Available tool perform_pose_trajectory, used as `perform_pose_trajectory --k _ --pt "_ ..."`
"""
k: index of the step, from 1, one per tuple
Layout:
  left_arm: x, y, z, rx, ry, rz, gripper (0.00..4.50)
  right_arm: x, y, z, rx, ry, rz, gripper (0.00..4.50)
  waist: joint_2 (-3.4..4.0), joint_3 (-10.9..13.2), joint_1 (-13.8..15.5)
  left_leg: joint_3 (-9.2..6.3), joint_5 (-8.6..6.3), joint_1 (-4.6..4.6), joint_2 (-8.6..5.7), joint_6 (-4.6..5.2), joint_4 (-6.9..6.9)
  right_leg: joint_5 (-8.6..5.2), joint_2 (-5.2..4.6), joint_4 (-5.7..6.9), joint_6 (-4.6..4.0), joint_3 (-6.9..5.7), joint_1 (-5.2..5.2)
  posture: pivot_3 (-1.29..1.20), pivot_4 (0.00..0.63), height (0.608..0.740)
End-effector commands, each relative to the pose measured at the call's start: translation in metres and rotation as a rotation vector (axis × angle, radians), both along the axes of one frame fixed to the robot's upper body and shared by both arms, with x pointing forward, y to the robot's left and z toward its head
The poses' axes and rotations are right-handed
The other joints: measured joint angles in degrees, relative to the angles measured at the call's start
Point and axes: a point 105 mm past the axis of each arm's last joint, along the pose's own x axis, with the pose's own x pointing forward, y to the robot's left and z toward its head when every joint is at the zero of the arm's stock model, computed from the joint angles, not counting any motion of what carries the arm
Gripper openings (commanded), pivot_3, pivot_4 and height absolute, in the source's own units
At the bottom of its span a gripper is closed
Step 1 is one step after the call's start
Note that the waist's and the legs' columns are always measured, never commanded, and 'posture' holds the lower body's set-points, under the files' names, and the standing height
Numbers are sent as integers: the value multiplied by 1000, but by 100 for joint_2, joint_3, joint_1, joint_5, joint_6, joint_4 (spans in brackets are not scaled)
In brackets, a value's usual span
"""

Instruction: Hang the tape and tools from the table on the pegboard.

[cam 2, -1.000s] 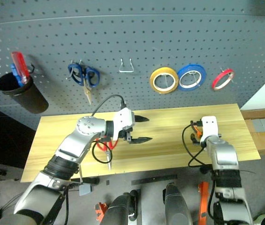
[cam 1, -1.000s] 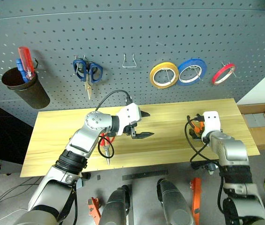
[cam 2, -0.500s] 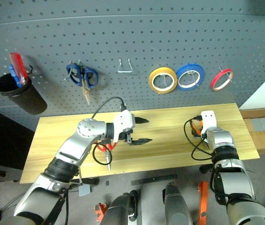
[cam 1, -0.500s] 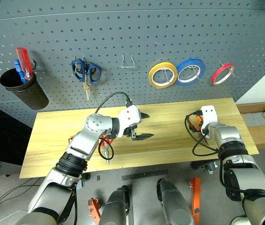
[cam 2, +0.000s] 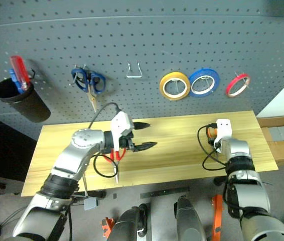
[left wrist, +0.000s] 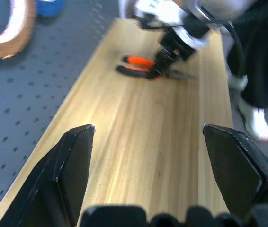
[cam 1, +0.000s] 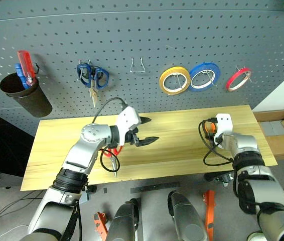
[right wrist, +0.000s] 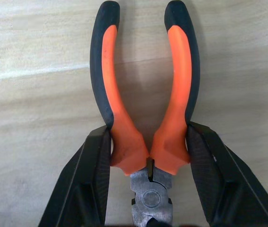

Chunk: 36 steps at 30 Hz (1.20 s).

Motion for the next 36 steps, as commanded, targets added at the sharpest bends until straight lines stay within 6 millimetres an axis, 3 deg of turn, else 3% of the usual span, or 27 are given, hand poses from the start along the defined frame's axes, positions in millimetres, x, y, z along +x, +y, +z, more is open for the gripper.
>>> perform_pose_trajectory --k 1,5,7,10,16,21,27,36 --pt "-3 16 17 -61 -37 65 3916 -5 29 50 -10 -176 96 1851 1 0 -5 4 0 -9 1 0 1 0 0 5 0 6 -14 -188 287 740" --pt "-7 43 27 -147 -59 194 3916 -48 101 107 -18 -430 328 1851 2 -1 -9 17 2 -63 1 -3 16 0 -3 62 0 20 -97 -172 282 740" --pt "-10 47 28 -165 -66 216 3916 -60 116 121 -16 -493 369 1851 1 -2 0 16 9 -70 7 -15 16 0 -2 76 0 22 -115 -164 279 740" --pt "-22 63 31 -214 -103 279 3916 -78 165 183 21 -781 480 1851 -4 -7 9 6 22 -69 6 -27 20 13 3 79 -21 13 -114 -135 264 740" --pt "-26 81 53 -315 -176 384 3916 -72 201 263 58 -1097 534 1851 -38 -27 152 -15 86 -68 8 -49 14 55 12 75 -42 -9 -115 -85 238 740" --pt "-25 88 62 -334 -217 445 3916 -58 227 308 135 -1235 537 1850 -56 -45 226 -19 117 -65 8 -55 5 85 15 76 -54 -15 -115 -52 224 740" --pt "-21 83 70 -343 -242 462 3916 -41 250 330 173 -1329 539 1850 -62 -49 322 -18 119 -66 8 -58 -9 94 15 70 -56 -17 -122 -14 212 740" --pt "-13 68 81 -360 -280 437 3916 -5 248 306 39 -1393 522 1850 -83 -62 398 -18 120 -69 7 -60 -9 95 15 70 -57 -18 -123 30 202 740"
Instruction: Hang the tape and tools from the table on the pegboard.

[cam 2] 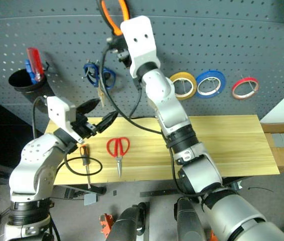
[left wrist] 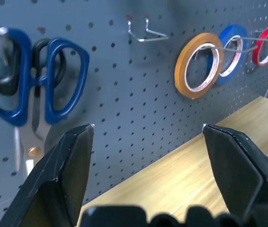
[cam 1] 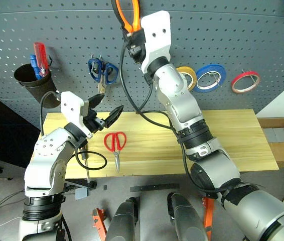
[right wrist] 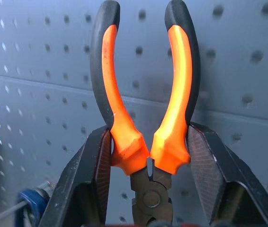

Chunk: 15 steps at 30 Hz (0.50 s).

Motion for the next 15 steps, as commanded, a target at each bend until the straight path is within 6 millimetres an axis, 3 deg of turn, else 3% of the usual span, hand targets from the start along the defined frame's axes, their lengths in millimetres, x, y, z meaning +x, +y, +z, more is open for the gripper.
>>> perform_pose_trajectory --k 1,8,15 --pt "-2 -8 15 5 -69 -15 3916 -2 -8 15 -1 -139 -27 1850 0 -1 19 0 0 0 0 -1 0 0 0 0 0 0 0 35 201 740" --pt "0 -13 19 -1 -83 -16 3916 7 -14 8 -6 -168 -61 1850 -1 -1 32 0 14 1 2 -23 1 2 5 7 -3 2 -2 33 202 740" --pt "2 -9 25 -15 -103 6 3916 2 -7 30 80 -162 -3 1850 0 -1 39 -6 14 1 9 -22 1 9 16 11 -13 1 -6 40 202 740"
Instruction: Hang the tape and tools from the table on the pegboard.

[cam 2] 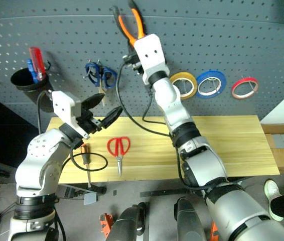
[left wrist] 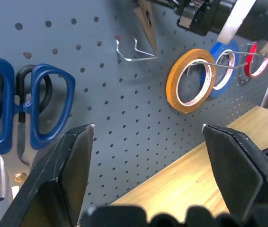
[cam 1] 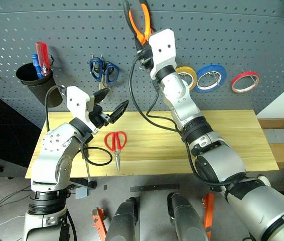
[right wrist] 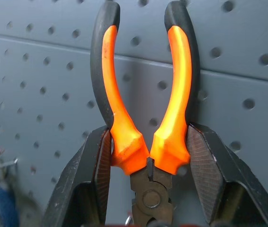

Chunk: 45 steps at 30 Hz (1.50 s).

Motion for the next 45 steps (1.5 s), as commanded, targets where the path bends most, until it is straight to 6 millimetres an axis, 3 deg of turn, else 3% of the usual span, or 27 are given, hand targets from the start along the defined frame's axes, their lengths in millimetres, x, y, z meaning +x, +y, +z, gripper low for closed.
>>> perform_pose_trajectory --k 1,4,12,17,21,26,34,40,45 --pt "-3 1 17 -10 -72 6 3916 -18 9 40 91 -93 72 1850 0 0 2 1 0 0 1 0 -1 0 0 0 0 1 -1 43 202 740" --pt "-2 1 16 -7 -74 13 3916 -16 11 36 89 -81 71 1850 0 -1 29 1 3 0 0 -7 -3 0 0 -3 0 1 -2 47 200 740" --pt "5 -6 11 -2 -80 22 3916 2 7 -10 -34 -32 -22 1849 -3 -4 83 -1 4 0 -1 -7 0 0 1 1 -1 0 -1 55 208 740" --pt "8 -9 8 -8 -84 20 3916 2 -3 -16 -64 -84 -78 1848 -3 -4 88 0 9 -1 -1 -16 -1 0 1 -1 -1 2 -1 46 211 740" --pt "9 -9 6 -7 -81 22 3916 10 -11 -27 -68 -34 -119 1848 -3 -4 78 1 10 0 1 -17 -1 0 4 1 -1 3 -2 39 212 740" --pt "12 -9 3 10 -74 26 3916 24 -20 -56 -87 119 -161 1848 -5 -17 86 -2 8 0 1 -13 2 0 4 3 -1 2 2 34 212 740" --pt "17 -9 -8 12 -31 45 3916 26 -26 -89 -146 272 -147 4390 -8 -88 86 -8 7 5 -1 1 6 4 4 3 -1 -3 15 13 211 740" --pt "22 -8 -30 29 79 98 3916 8 -26 -132 -317 439 -62 4452 -7 -88 84 -6 12 6 0 3 4 10 4 3 -1 -2 13 3 211 740" --pt "11 0 -82 141 323 189 3916 -46 -12 -163 -440 648 229 4452 3 -105 21 1 9 5 2 6 3 9 6 -1 1 7 11 -20 217 740"
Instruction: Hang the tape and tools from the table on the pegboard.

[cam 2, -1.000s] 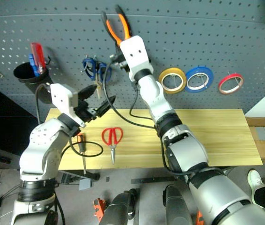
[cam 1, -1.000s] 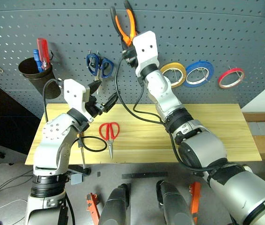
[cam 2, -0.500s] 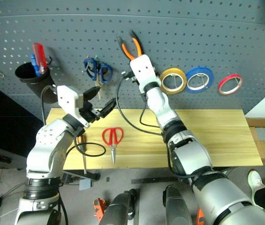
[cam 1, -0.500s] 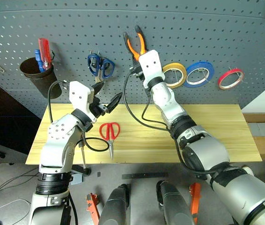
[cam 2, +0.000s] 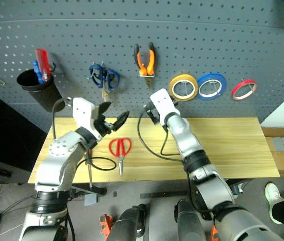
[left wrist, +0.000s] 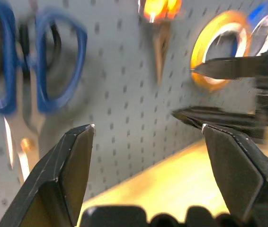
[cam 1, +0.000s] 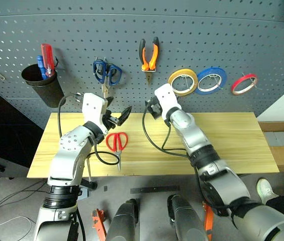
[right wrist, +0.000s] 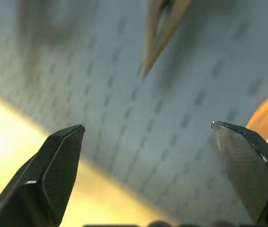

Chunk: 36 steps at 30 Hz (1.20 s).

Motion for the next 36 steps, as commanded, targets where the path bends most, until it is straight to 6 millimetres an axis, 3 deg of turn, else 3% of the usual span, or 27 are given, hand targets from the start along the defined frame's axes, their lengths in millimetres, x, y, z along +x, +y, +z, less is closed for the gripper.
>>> perform_pose_trajectory --k 1,3,6,13,17,24,34,36 --pt "-13 5 -28 58 137 55 3916 -46 18 6 20 133 229 4452 0 0 -13 1 0 -1 0 0 -1 0 1 0 0 2 -4 -22 219 740" --pt "-22 13 -55 90 270 118 3916 -75 19 3 24 221 333 4452 0 0 -5 -4 -1 -1 1 1 -1 0 3 0 0 -1 -3 -29 221 740" --pt "-32 24 -85 96 430 211 3916 -96 17 2 -3 269 378 4452 0 0 -3 -9 0 0 2 0 3 0 3 2 1 -7 1 -43 227 740" --pt "-35 30 -131 54 668 352 3916 -99 17 9 4 271 343 4452 -4 -3 9 -16 5 67 5 3 7 -9 4 -19 14 -19 82 -59 232 740" --pt "-25 24 -140 48 703 382 3916 -95 17 14 9 254 329 4452 -4 -3 13 -14 5 67 5 2 8 -2 3 -17 3 -19 79 -77 232 740" --pt "-18 32 -148 -13 731 464 3916 -93 12 20 -5 239 318 4452 -5 -5 4 -10 2 67 0 1 -1 -1 -11 -16 3 -19 74 -98 231 740" --pt "-14 32 -149 -30 692 443 600 -95 6 22 19 269 310 4500 -5 -7 -6 -8 2 67 -2 1 0 -2 -14 -19 3 -19 75 -117 234 740" --pt "-10 27 -136 -77 632 408 260 -94 3 25 23 260 299 4500 -5 -7 -7 -7 2 66 -1 1 -1 -2 -14 -20 3 -19 75 -118 235 740"
